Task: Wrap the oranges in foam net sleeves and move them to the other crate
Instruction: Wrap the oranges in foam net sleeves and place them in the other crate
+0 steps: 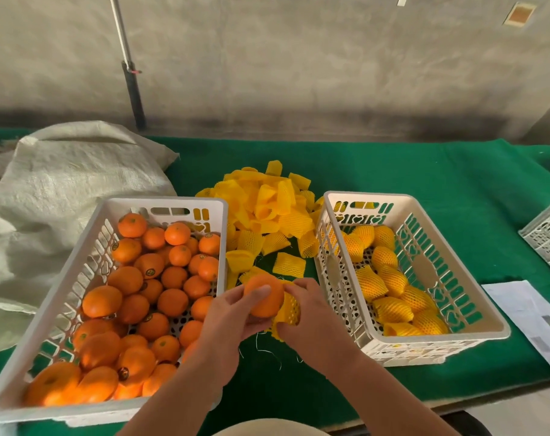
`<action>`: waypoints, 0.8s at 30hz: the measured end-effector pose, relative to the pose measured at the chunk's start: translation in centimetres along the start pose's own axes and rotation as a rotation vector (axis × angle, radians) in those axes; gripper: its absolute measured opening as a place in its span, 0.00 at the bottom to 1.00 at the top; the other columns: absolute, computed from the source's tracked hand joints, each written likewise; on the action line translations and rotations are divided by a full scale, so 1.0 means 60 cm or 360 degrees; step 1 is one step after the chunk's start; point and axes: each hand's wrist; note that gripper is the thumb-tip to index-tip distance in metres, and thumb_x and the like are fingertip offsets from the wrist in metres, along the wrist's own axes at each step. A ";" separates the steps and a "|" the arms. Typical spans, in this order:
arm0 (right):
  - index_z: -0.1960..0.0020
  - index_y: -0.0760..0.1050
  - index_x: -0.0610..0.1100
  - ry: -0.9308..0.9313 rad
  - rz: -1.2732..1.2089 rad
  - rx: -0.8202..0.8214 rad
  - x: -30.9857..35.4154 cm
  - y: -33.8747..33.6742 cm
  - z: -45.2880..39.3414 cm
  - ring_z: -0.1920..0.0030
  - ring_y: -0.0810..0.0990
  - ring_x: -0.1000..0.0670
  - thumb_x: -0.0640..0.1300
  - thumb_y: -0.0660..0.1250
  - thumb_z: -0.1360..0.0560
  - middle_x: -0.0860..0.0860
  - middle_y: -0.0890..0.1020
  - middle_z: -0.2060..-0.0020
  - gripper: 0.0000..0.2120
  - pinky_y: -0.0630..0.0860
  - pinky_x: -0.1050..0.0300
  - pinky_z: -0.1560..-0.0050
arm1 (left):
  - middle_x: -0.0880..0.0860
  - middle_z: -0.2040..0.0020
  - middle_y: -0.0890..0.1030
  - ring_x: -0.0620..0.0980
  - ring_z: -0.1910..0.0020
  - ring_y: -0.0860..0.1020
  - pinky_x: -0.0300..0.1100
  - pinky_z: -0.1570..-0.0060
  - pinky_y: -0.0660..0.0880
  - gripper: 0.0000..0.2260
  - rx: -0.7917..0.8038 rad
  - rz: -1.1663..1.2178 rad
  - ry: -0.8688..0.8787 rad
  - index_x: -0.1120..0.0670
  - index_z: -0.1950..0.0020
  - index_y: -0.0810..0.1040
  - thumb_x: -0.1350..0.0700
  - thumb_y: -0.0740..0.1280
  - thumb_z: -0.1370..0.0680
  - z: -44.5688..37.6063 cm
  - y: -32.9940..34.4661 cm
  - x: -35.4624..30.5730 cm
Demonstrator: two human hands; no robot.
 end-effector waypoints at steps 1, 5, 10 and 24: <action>0.30 0.71 0.54 0.0006 -0.0001 -0.0026 0.000 -0.003 -0.001 0.46 0.76 0.58 0.50 0.75 0.25 0.63 0.64 0.40 0.26 0.79 0.67 0.49 | 0.50 0.41 0.84 0.52 0.47 0.86 0.48 0.50 0.84 0.30 -0.0019 -0.0194 0.0093 0.45 0.35 0.80 0.42 0.81 0.35 0.002 0.002 0.005; 0.25 0.66 0.53 -0.0071 0.0070 -0.0079 -0.002 -0.003 0.001 0.43 0.73 0.57 0.53 0.76 0.26 0.64 0.60 0.34 0.33 0.71 0.77 0.51 | 0.41 0.41 0.80 0.49 0.47 0.84 0.43 0.54 0.84 0.29 -0.0056 -0.0699 0.0373 0.37 0.37 0.78 0.37 0.81 0.35 0.000 0.007 0.017; 0.23 0.63 0.54 -0.0128 0.0135 -0.0089 -0.007 -0.004 0.009 0.40 0.69 0.60 0.54 0.75 0.26 0.64 0.57 0.27 0.36 0.65 0.81 0.52 | 0.45 0.34 0.76 0.52 0.42 0.82 0.45 0.52 0.84 0.27 0.0078 -0.0699 0.0277 0.39 0.30 0.75 0.45 0.78 0.27 -0.006 -0.005 0.021; 0.24 0.66 0.53 -0.0230 0.0247 -0.0065 0.019 -0.005 0.017 0.40 0.71 0.58 0.51 0.74 0.23 0.61 0.59 0.28 0.31 0.66 0.82 0.53 | 0.41 0.36 0.78 0.45 0.45 0.81 0.45 0.46 0.83 0.34 -0.0243 -0.1388 0.0695 0.43 0.25 0.73 0.39 0.78 0.29 -0.002 -0.015 0.021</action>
Point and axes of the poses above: each hand's wrist, its own z-axis away from the middle knuckle, its own y-axis out of the palm, x = y × z
